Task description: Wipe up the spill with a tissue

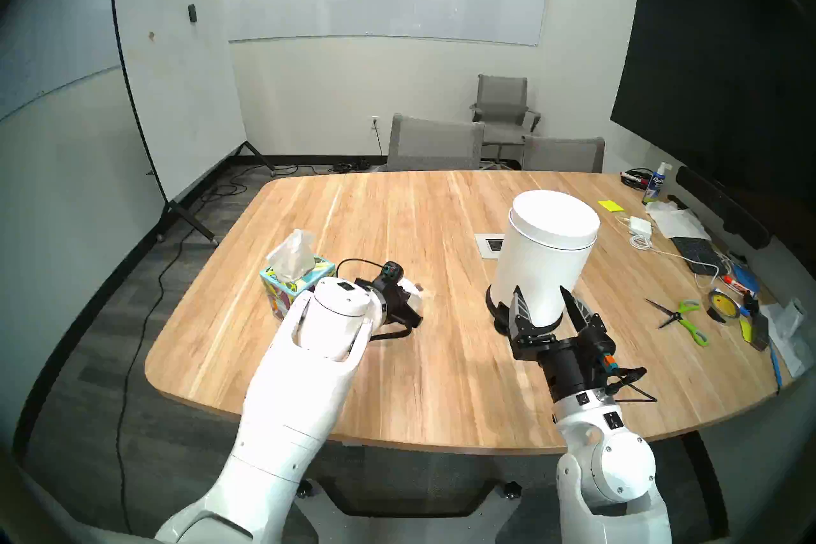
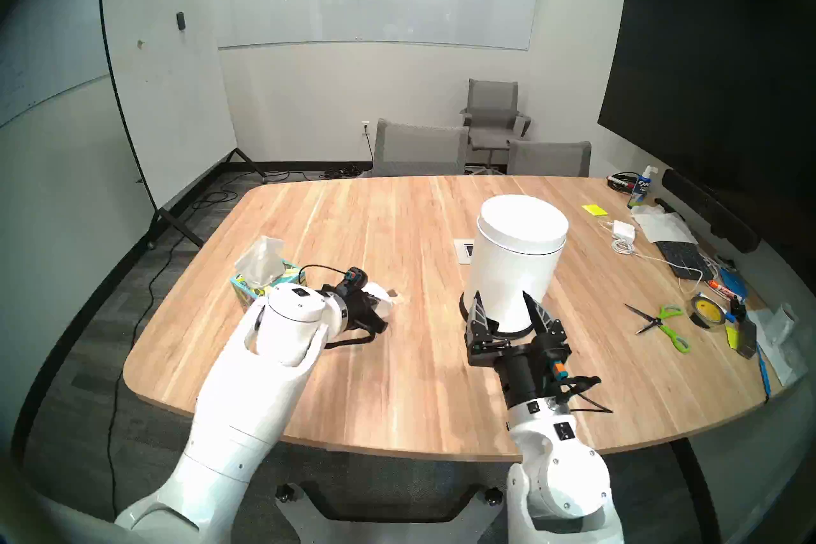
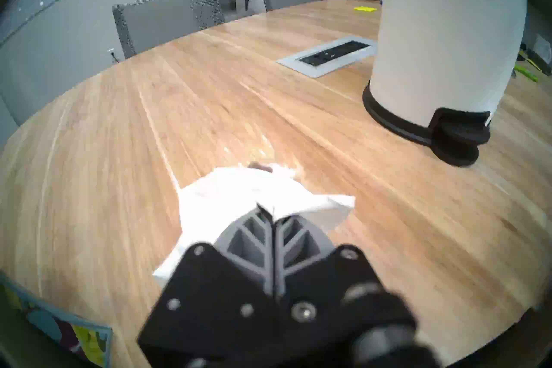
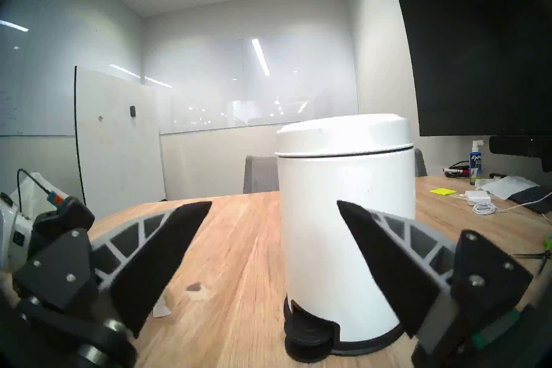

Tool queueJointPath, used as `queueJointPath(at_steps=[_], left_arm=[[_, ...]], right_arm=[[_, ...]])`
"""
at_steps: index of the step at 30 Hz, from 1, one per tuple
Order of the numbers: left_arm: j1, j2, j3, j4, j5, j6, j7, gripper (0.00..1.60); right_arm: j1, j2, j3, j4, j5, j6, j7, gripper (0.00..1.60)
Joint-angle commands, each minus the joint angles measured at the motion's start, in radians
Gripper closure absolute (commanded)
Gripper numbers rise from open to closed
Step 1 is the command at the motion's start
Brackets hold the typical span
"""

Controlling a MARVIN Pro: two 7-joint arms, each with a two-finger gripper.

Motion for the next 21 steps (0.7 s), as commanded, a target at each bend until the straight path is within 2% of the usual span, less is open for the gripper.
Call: queueJointPath(at_steps=[1,3,7,12,21], left_arm=[[-0.076,-0.037,0.004,0.017,0.002,0.012,0.012,1.60],[-0.116,-0.053,0.002,0.047,0.003,0.027,0.019,1.60],[-0.142,-0.061,-0.002,0.076,0.002,0.038,0.023,1.60],[-0.157,-0.070,-0.014,0.102,-0.006,0.063,0.026,1.60],[-0.150,-0.092,-0.012,0.163,-0.017,0.053,0.049,1.60]], right_arm=[[0.003,0.002,0.001,-0.024,0.000,-0.004,0.002,0.00],[0.003,0.002,0.001,-0.023,0.000,-0.005,0.002,0.00],[0.003,0.002,0.001,-0.023,0.000,-0.005,0.002,0.00],[0.002,0.002,0.001,-0.024,0.000,-0.004,0.002,0.00],[0.002,0.003,0.001,-0.025,0.000,-0.004,0.002,0.00]])
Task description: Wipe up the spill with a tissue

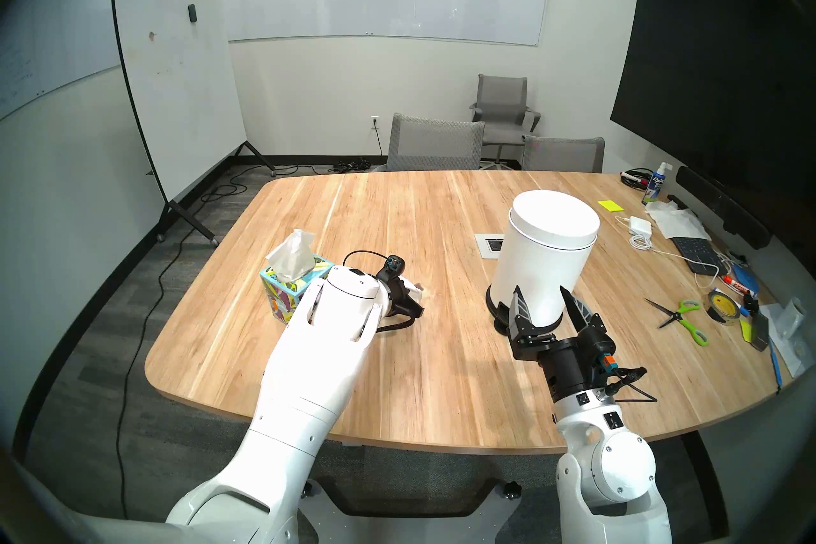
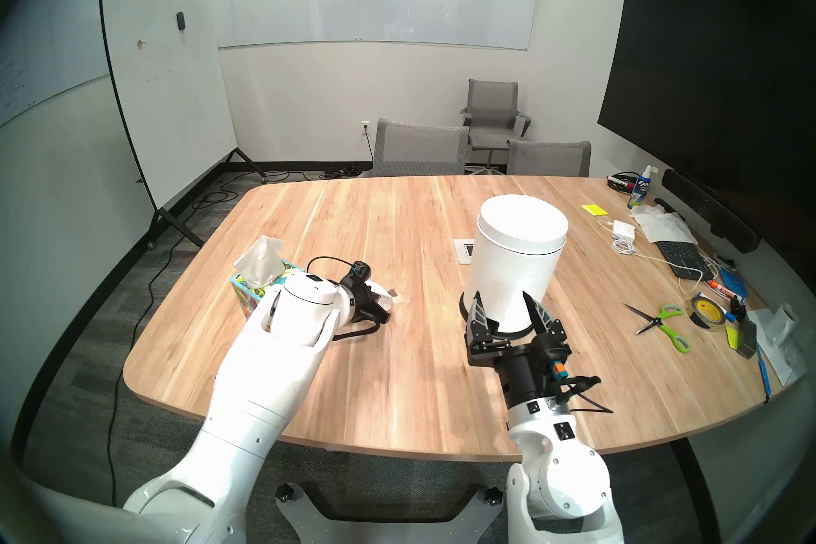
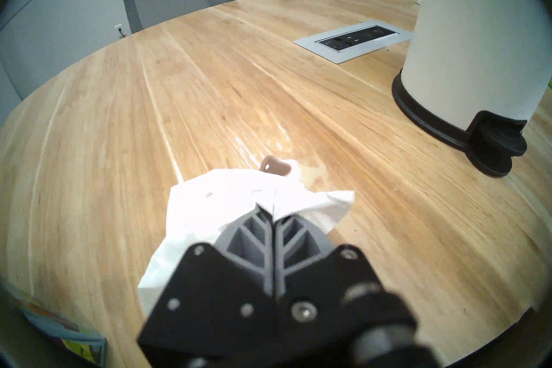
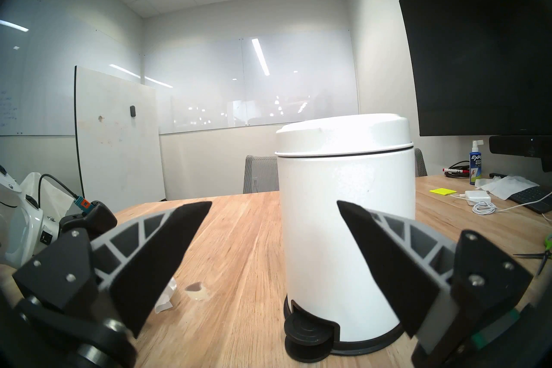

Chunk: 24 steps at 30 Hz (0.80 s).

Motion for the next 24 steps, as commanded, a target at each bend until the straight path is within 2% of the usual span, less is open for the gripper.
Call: queueJointPath(at_steps=[1,16,24], left_arm=[[-0.024,-0.035,0.005,0.008,-0.008,-0.010,0.009,1.60],[-0.050,-0.084,0.032,0.089,-0.015,-0.030,0.064,1.60],[-0.109,-0.112,0.030,0.169,-0.026,-0.042,0.090,1.60]], right_arm=[[0.002,0.003,0.001,-0.025,0.000,-0.004,0.002,0.00],[0.002,0.003,0.001,-0.025,0.000,-0.004,0.002,0.00],[0.003,0.002,0.001,-0.024,0.000,-0.004,0.002,0.00]])
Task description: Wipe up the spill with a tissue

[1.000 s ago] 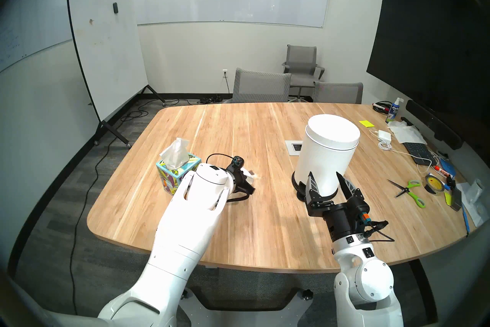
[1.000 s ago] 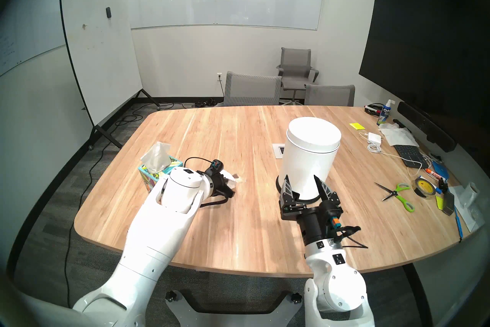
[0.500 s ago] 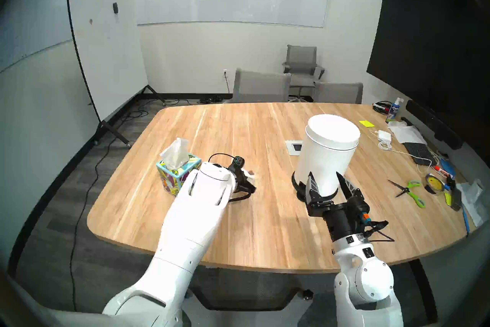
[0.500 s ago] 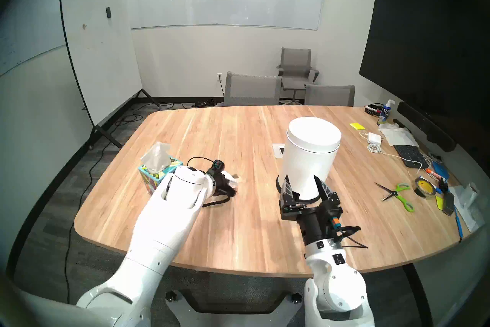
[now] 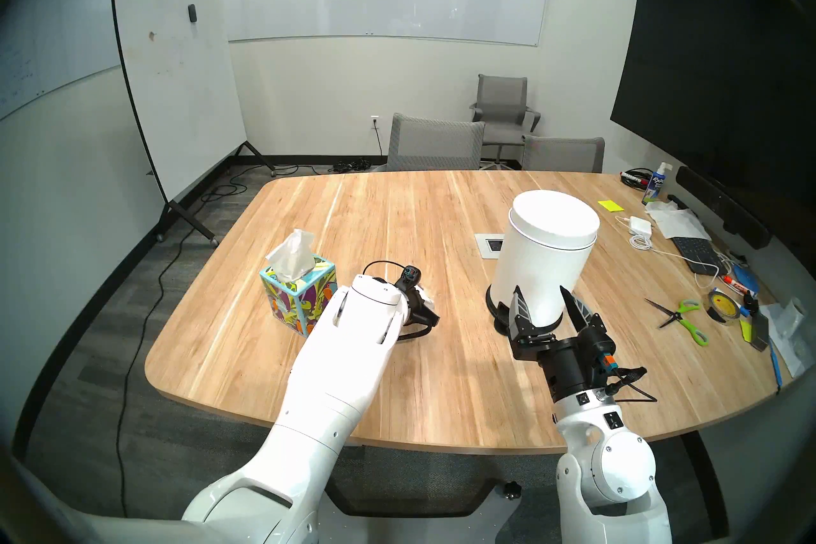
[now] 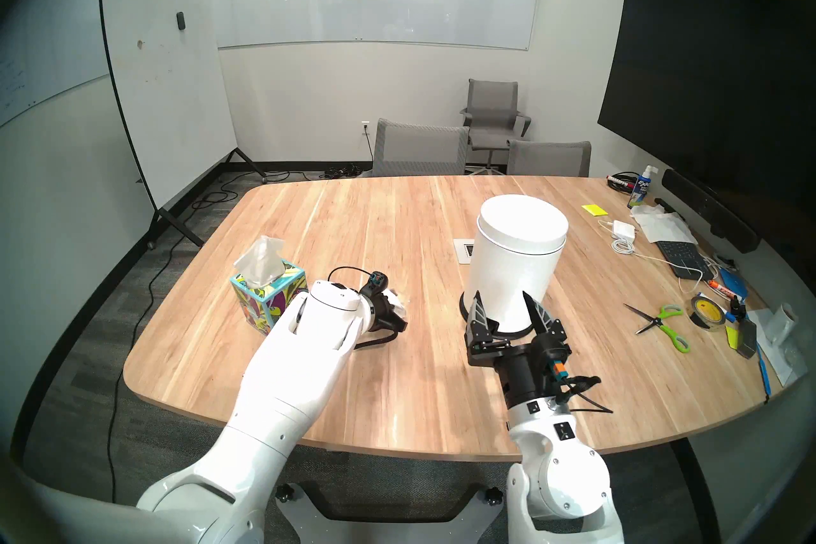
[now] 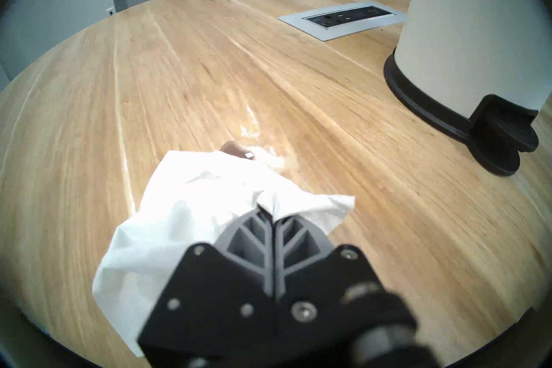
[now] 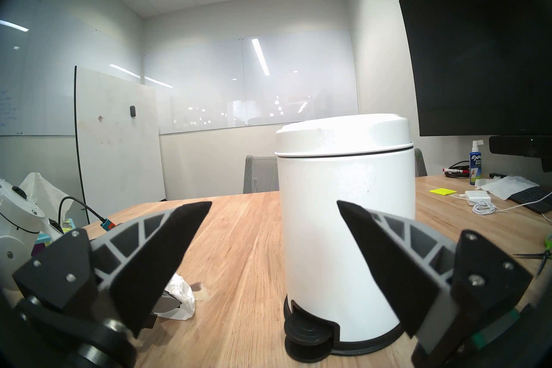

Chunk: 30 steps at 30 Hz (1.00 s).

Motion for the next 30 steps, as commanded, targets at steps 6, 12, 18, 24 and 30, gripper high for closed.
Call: queueJointPath(at_steps=[6,12,18,24,30], left_arm=[[-0.115,-0.058,-0.006,0.092,-0.012,-0.030,0.031,1.60],[-0.149,-0.067,-0.011,0.149,-0.022,-0.051,0.044,1.60],[-0.182,-0.076,-0.024,0.205,-0.036,-0.069,0.052,1.60],[-0.224,-0.081,-0.044,0.270,-0.051,-0.084,0.057,1.60],[-0.259,-0.087,-0.056,0.343,-0.058,-0.113,0.072,1.60]], right_arm=[[0.003,0.002,0.001,-0.023,0.000,-0.005,0.002,0.00],[0.003,0.002,0.001,-0.023,0.000,-0.005,0.002,0.00],[0.003,0.002,0.001,-0.024,0.000,-0.005,0.002,0.00],[0.003,0.002,0.001,-0.024,0.000,-0.004,0.002,0.00],[0.002,0.003,0.001,-0.024,0.000,-0.004,0.002,0.00]])
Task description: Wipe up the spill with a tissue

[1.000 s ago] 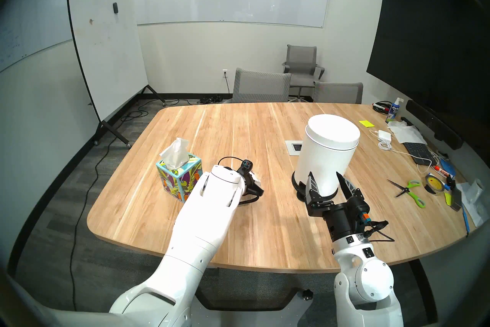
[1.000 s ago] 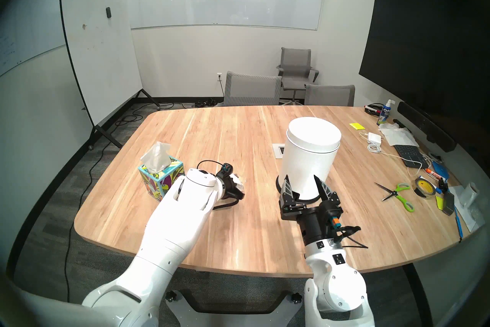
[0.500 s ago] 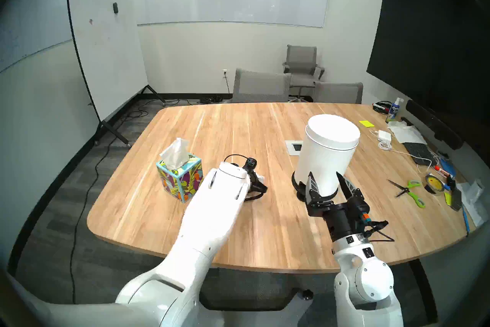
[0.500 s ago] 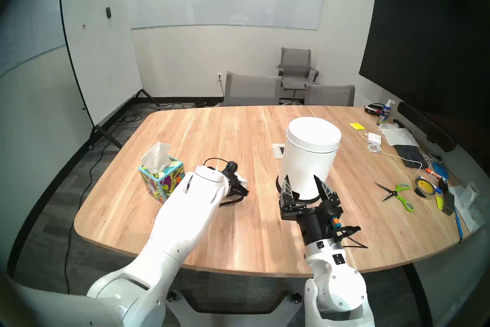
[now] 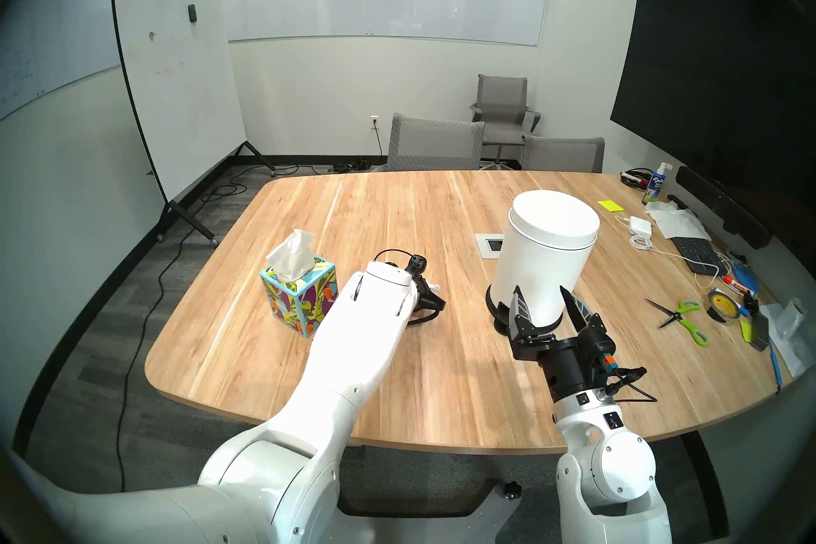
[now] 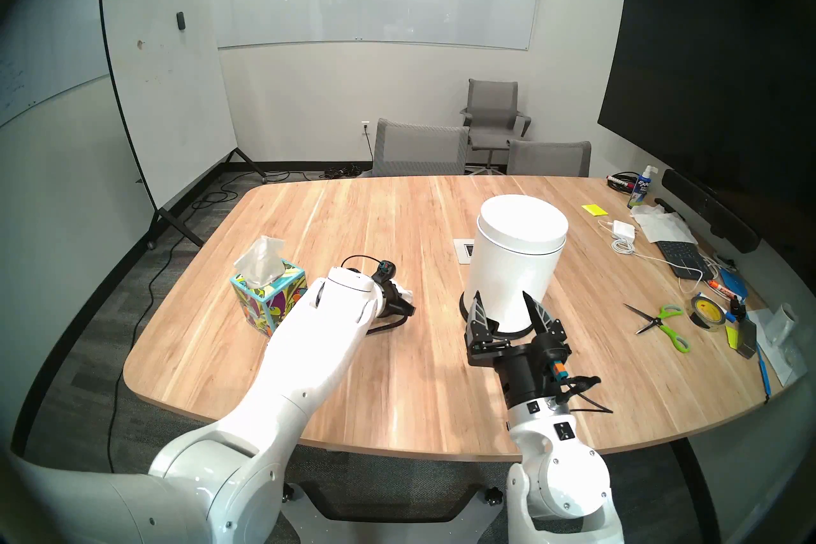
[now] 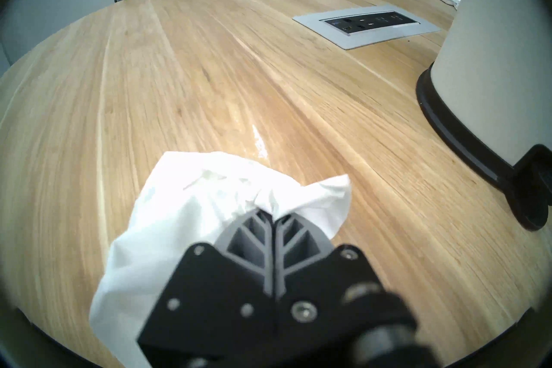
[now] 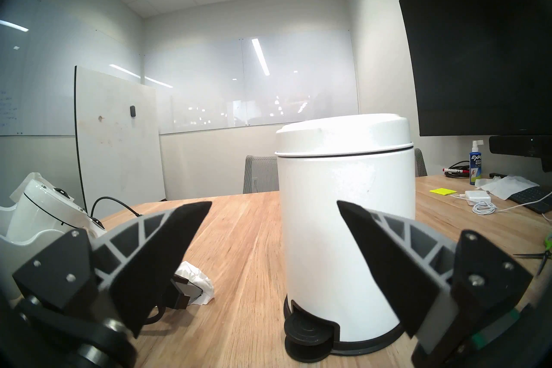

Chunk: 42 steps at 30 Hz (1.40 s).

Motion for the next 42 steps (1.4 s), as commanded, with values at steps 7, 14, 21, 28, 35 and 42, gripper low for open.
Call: queueJointPath(at_steps=[7,14,21,28,35,42], left_arm=[[-0.108,-0.019,-0.021,0.113,-0.014,-0.064,0.016,1.60],[-0.141,-0.017,-0.043,0.164,-0.027,-0.073,0.028,1.60],[-0.155,-0.011,-0.052,0.171,-0.034,-0.062,0.028,1.60],[-0.070,-0.031,-0.001,0.052,-0.018,-0.031,0.020,1.60],[-0.014,-0.037,0.014,-0.024,-0.008,0.002,0.024,1.60],[-0.109,-0.037,-0.036,0.106,-0.021,-0.019,0.039,1.60]], right_arm=[[0.002,0.003,0.001,-0.025,0.000,-0.004,0.002,0.00],[0.002,0.003,0.001,-0.025,0.000,-0.004,0.002,0.00],[0.002,0.003,0.001,-0.025,0.000,-0.004,0.002,0.00],[0.002,0.003,0.001,-0.024,0.000,-0.004,0.002,0.00],[0.002,0.003,0.001,-0.025,0.000,-0.004,0.002,0.00],[0.002,0.002,0.001,-0.024,0.000,-0.004,0.002,0.00]])
